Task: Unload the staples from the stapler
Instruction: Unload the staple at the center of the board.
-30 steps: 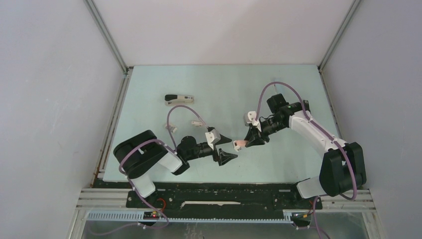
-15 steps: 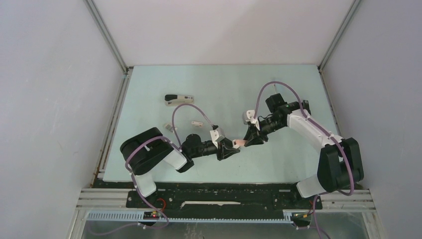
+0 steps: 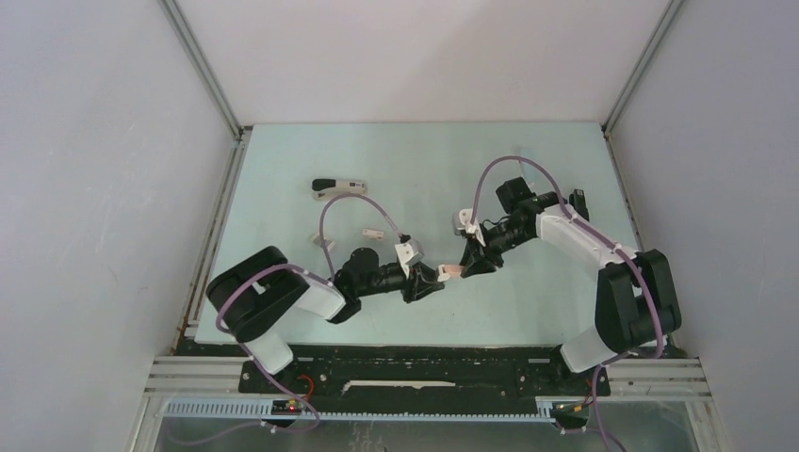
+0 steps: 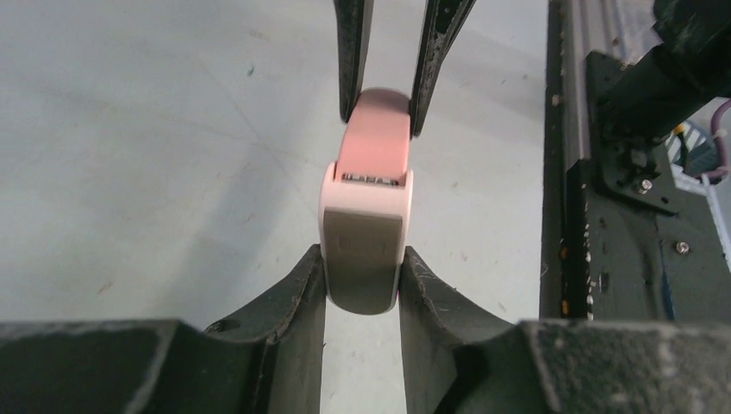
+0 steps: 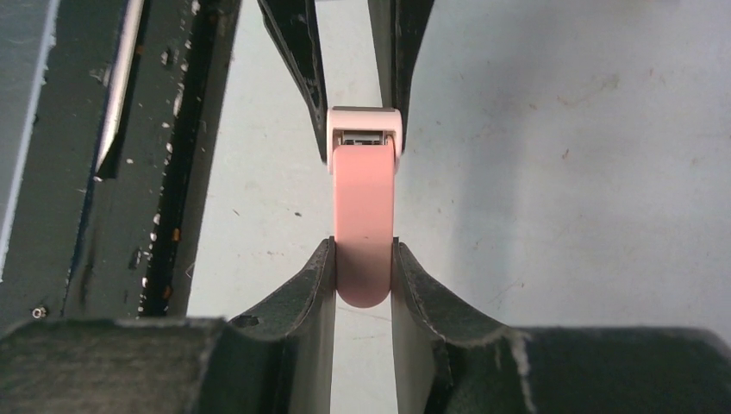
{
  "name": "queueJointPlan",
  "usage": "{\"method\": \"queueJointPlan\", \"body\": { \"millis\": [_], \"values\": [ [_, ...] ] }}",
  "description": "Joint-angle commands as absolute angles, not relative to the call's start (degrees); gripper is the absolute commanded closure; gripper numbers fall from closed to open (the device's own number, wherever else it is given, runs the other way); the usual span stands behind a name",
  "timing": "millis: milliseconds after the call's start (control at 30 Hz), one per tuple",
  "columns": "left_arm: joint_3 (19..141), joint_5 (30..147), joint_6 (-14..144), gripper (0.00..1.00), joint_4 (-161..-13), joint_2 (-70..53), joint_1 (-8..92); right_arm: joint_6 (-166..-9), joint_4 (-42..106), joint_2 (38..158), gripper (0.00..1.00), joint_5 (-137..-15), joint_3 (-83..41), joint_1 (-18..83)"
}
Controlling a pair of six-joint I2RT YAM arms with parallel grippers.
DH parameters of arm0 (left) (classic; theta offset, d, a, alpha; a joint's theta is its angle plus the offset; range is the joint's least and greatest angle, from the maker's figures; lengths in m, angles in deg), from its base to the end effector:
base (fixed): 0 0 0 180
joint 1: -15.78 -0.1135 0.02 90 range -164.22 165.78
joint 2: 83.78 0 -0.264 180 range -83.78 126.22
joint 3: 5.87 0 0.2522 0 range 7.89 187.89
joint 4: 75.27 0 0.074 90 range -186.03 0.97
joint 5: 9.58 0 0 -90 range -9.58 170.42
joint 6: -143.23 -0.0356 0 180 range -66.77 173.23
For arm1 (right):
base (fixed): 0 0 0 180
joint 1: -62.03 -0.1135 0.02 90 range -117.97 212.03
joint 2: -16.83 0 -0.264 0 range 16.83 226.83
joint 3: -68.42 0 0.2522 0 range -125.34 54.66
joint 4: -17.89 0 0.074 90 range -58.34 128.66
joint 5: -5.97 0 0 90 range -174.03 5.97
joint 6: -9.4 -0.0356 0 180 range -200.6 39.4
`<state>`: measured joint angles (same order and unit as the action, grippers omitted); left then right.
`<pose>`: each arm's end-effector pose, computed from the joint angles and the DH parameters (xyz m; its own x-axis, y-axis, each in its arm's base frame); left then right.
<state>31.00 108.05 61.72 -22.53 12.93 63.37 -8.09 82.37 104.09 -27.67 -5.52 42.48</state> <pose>0.1782 -0.2196 0.1446 -0.2248 0.0522 -0.9730 0.9416 0.2684 -0.2032 0.2470 0.1191 0.2275 0.0581 -0.5400 -0.8396 -0.9840 -0.1728 0.0430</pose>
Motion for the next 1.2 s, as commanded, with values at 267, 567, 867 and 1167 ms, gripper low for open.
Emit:
{"method": "queueJointPlan", "body": {
  "millis": [267,567,867,1167],
  "values": [
    [44.5,106.9,53.3,1.0,-64.2,9.3,60.5,-15.2,78.3,109.0,1.0,-47.1,-6.5,41.5],
    [54.7,106.4,51.4,1.0,-77.7,15.5,60.5,-19.5,76.9,113.7,1.0,-50.0,-7.4,38.0],
    [55.0,106.0,52.9,0.99,-77.2,16.2,60.5,-19.6,78.7,114.9,1.0,-46.1,-8.6,38.0],
    [47.4,110.1,64.2,0.83,-61.7,9.6,60.5,-19.9,81.4,110.1,1.0,-30.9,-9.6,39.8]
  ]
}}
